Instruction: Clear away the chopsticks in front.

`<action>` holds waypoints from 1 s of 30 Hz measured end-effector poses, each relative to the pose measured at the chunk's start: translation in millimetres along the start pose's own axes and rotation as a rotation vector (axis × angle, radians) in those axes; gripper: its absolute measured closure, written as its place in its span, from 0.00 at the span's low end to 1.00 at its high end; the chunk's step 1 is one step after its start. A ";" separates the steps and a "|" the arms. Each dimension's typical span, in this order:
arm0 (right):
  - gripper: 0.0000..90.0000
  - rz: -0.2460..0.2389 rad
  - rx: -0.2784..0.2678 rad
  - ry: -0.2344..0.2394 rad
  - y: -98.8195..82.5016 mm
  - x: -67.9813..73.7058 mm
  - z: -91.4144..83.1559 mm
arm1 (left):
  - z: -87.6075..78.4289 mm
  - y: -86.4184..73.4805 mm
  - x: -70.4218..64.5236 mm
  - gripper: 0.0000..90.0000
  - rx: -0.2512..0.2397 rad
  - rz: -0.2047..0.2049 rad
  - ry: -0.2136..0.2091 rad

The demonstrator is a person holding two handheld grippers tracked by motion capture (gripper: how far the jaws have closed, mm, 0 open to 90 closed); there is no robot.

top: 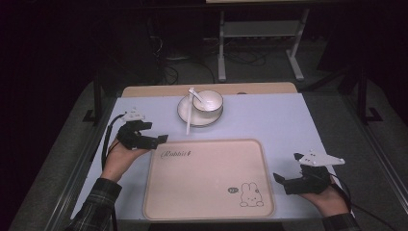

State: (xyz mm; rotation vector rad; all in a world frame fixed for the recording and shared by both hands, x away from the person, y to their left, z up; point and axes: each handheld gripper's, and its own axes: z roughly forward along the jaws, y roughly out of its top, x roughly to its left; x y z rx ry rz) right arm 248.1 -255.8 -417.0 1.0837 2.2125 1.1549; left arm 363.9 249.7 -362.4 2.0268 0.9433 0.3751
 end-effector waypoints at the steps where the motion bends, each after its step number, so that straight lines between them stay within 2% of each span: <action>1: 0.00 0.001 -0.001 0.001 0.0 0.1 0.1 | 3.0 3.1 1.0 0.15 0.001 -0.005 -0.005; 4: 0.00 0.002 0.000 0.005 0.2 0.9 0.2 | 17.8 14.7 3.1 0.15 0.006 -0.022 0.001; 5: 0.00 0.002 0.000 0.005 0.2 0.9 0.2 | 17.8 14.7 3.1 0.15 0.006 -0.022 0.001; 6: 0.00 0.000 -0.004 0.005 0.4 1.0 0.0 | 26.3 20.3 4.3 0.15 0.017 -0.023 -0.003; 7: 0.00 0.000 -0.004 0.005 0.4 1.0 0.0 | 26.3 20.3 4.3 0.16 0.017 -0.023 -0.003; 9: 0.00 0.004 -0.009 0.005 0.3 0.5 -0.5 | 37.9 27.9 5.2 0.16 0.035 -0.022 0.010; 10: 0.00 0.004 -0.009 0.005 0.3 0.5 -0.5 | 37.9 27.9 5.2 0.16 0.035 -0.022 0.010; 12: 0.00 0.009 -0.009 0.004 0.1 -0.1 -0.7 | 50.9 35.5 5.9 0.17 0.064 -0.012 0.018; 14: 0.00 0.009 -0.009 0.004 0.0 -0.2 -0.7 | 57.1 38.5 6.6 0.17 0.069 -0.016 0.019; 15: 0.00 0.011 -0.008 0.005 -0.2 -0.1 -0.7 | 63.1 41.6 7.6 0.21 0.076 -0.019 0.024; 19: 0.00 0.013 -0.011 0.008 -0.3 -0.5 -0.8 | 79.3 50.4 9.6 0.25 0.096 -0.024 0.039; 22: 0.00 0.016 -0.014 0.007 -0.5 -1.0 -1.1 | 92.6 57.0 10.2 0.27 0.134 -0.008 0.070; 24: 0.00 0.018 -0.014 0.007 -0.7 -1.2 -1.4 | 102.0 61.8 11.5 0.33 0.163 -0.008 0.090; 27: 0.00 0.019 -0.012 0.008 -1.1 -1.4 -1.4 | 109.6 65.4 12.8 0.34 0.174 -0.014 0.085; 28: 0.00 0.023 -0.009 0.009 -1.4 -1.8 -1.5 | 117.0 68.7 13.9 0.37 0.192 -0.018 0.093; 30: 0.00 0.024 -0.011 0.010 -1.4 -2.3 -1.5 | 120.0 69.5 14.7 0.40 0.201 -0.018 0.099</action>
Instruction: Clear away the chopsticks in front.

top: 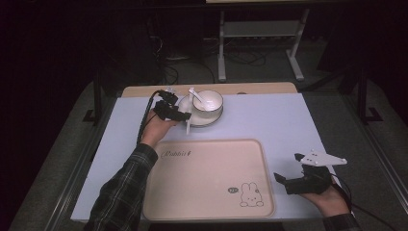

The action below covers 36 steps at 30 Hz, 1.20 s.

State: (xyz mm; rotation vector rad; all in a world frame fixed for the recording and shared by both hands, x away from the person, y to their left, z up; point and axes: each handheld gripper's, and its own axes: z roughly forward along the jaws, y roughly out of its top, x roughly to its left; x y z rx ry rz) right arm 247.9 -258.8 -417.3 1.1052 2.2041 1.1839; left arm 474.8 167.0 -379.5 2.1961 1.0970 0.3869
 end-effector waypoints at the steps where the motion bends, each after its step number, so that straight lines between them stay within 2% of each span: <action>1: 0.00 0.000 -0.003 -0.002 -0.1 -0.7 -0.5 | 8.0 3.0 2.5 0.41 0.023 -0.005 0.006; 8: 0.00 0.008 -0.009 -0.002 -0.3 -1.4 -1.6 | 24.9 7.3 6.9 0.50 0.061 -0.022 0.001; 12: 0.00 0.011 -0.011 -0.005 -0.6 -2.8 -2.3 | 36.7 10.4 5.0 0.52 0.091 -0.012 0.003; 15: 0.00 0.014 -0.013 -0.003 -0.7 -2.9 -2.4 | 41.4 10.8 3.6 0.52 0.096 -0.004 0.005; 23: 0.00 0.018 -0.013 -0.001 -0.9 -3.5 -2.9 | 51.5 13.3 -2.2 0.62 0.116 0.029 0.053; 27: 0.00 0.018 -0.014 0.000 -0.9 -3.7 -3.0 | 53.1 13.4 -2.2 0.67 0.118 0.025 0.072; 28: 0.00 0.019 -0.014 0.000 -0.9 -3.5 -2.9 | 53.4 13.8 -1.4 0.68 0.112 0.023 0.090; 36: 0.00 0.021 -0.015 0.001 -0.9 -3.9 -2.7 | 54.0 15.6 2.5 0.76 0.108 0.006 0.119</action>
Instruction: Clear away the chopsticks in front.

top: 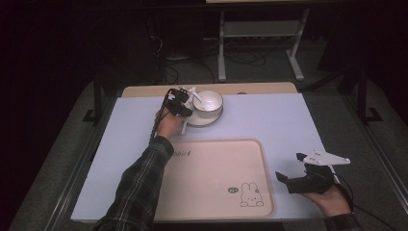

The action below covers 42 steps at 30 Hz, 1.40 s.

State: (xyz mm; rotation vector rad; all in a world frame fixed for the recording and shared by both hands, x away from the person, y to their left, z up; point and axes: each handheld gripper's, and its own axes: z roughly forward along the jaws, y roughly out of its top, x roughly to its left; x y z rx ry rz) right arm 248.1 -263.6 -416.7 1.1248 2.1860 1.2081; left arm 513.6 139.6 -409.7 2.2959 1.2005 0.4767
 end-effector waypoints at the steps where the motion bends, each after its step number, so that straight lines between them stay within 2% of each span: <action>1: 0.00 0.000 0.000 0.000 0.0 0.0 0.0 | 0.0 0.0 0.0 0.77 0.000 0.000 0.000; 10: 0.00 0.005 -0.004 0.000 -0.3 -0.9 -1.0 | 2.4 1.4 1.6 0.86 0.009 -0.006 0.015; 16: 0.00 0.005 -0.003 0.000 -0.4 -1.0 -1.0 | 2.7 0.6 3.3 0.87 0.012 -0.010 0.013; 19: 0.00 0.005 -0.002 -0.001 -0.4 -0.8 -1.0 | 1.8 0.6 4.3 0.76 0.008 -0.015 0.007; 20: 0.00 0.005 -0.002 -0.001 -0.4 -0.8 -1.0 | 0.4 0.7 5.0 0.76 0.008 -0.014 0.007; 22: 0.00 0.004 -0.002 -0.002 -0.6 -1.0 -1.3 | -8.2 0.3 8.6 0.68 0.004 -0.015 -0.010; 23: 0.00 0.004 -0.002 -0.002 -0.6 -1.0 -1.3 | -8.2 0.3 8.6 0.67 0.004 -0.015 -0.010; 24: 0.00 0.005 0.000 -0.002 -0.9 -1.1 -1.4 | -16.1 -0.9 11.0 0.66 0.003 -0.004 -0.019; 27: 0.00 0.005 0.001 -0.002 -0.9 -1.0 -1.4 | -25.0 -3.5 13.8 0.66 -0.007 0.002 -0.021; 28: 0.00 0.004 0.001 -0.003 -0.8 -0.5 -1.3 | -33.7 -7.5 17.5 0.70 -0.018 0.007 -0.027; 32: 0.00 -0.002 0.003 0.001 -0.3 0.9 -0.4 | -42.4 -15.0 23.1 0.76 -0.029 0.002 -0.034; 34: 0.00 -0.004 0.006 0.000 -0.2 1.6 0.3 | -46.9 -22.0 28.1 0.80 -0.036 -0.009 -0.057; 35: 0.00 -0.004 0.007 0.001 -0.2 1.8 0.4 | -49.2 -28.9 31.5 0.81 -0.046 -0.016 -0.082; 36: 0.00 -0.004 0.007 0.001 -0.2 1.8 0.4 | -49.2 -28.9 31.5 0.83 -0.046 -0.016 -0.082; 42: 0.00 -0.001 0.012 0.000 -0.6 1.5 1.3 | -48.5 -42.3 33.2 0.91 -0.053 -0.017 -0.148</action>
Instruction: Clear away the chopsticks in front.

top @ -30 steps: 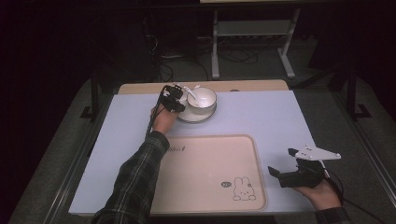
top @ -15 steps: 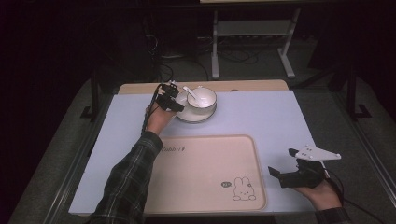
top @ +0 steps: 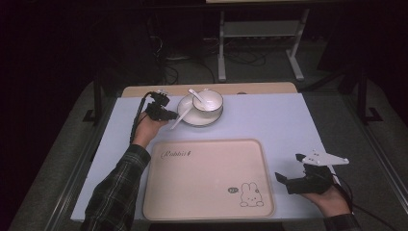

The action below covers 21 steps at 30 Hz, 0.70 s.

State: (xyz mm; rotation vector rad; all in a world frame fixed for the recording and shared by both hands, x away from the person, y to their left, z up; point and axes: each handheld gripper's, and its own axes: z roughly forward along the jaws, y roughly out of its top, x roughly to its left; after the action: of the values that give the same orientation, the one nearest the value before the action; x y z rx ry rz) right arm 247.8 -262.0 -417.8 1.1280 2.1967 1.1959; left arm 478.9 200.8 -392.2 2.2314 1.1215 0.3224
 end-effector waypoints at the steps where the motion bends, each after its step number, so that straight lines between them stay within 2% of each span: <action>1: 0.00 0.000 0.000 0.000 0.0 0.0 0.0 | 0.0 0.0 0.0 0.91 0.000 0.000 0.000; 12: 0.00 -0.001 0.003 0.000 -0.6 -0.4 -0.1 | 7.6 -3.6 -0.7 0.92 0.019 -0.001 -0.017; 19: 0.00 0.001 0.002 -0.001 -0.7 -0.7 -0.5 | 15.6 -5.8 -0.2 0.92 0.044 -0.004 -0.010; 21: 0.00 0.004 0.002 -0.001 -0.8 -0.9 -0.5 | 19.6 -7.5 0.2 0.92 0.063 -0.002 -0.003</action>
State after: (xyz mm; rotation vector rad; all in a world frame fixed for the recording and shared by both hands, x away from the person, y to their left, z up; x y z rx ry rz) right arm 247.6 -263.2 -418.2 1.1336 2.1968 1.1945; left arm 483.4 196.3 -412.2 2.2850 1.1475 0.2868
